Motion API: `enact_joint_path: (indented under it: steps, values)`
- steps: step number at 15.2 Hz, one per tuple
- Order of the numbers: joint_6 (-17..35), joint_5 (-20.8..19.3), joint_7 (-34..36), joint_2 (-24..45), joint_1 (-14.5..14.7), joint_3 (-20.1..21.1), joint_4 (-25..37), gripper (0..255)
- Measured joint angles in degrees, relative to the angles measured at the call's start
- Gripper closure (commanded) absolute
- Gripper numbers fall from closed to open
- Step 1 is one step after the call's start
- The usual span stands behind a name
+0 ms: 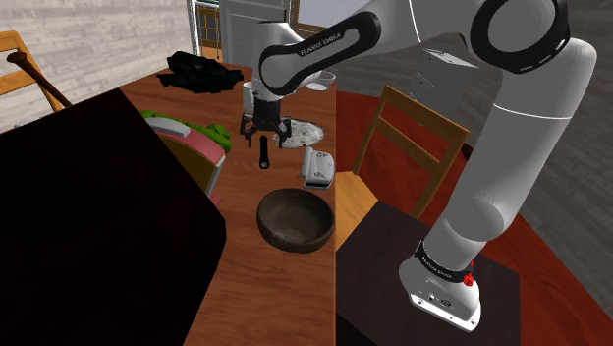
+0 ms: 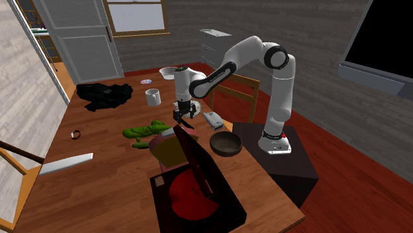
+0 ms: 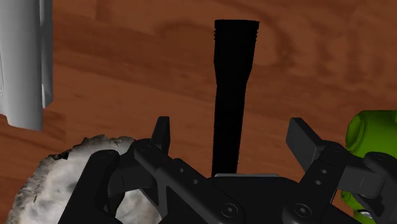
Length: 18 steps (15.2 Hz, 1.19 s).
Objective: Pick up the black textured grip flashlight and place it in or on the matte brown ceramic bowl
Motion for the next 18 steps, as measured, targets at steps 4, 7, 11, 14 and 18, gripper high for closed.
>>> enact_joint_path:
  steps: [4,7,11,14,18]
  values:
    - [2.9,-0.72,0.6,1.7,0.17,-0.11,-1.32,0]
    - [3.35,-0.83,0.73,1.95,0.22,-0.11,-1.51,0]
    - [3.41,-0.84,0.73,1.96,0.22,-0.12,-1.55,255]
    - [2.5,-0.91,0.72,1.57,0.11,-0.24,-1.47,255]
    - [3.0,-0.83,0.55,1.2,-0.03,-0.32,-1.82,255]
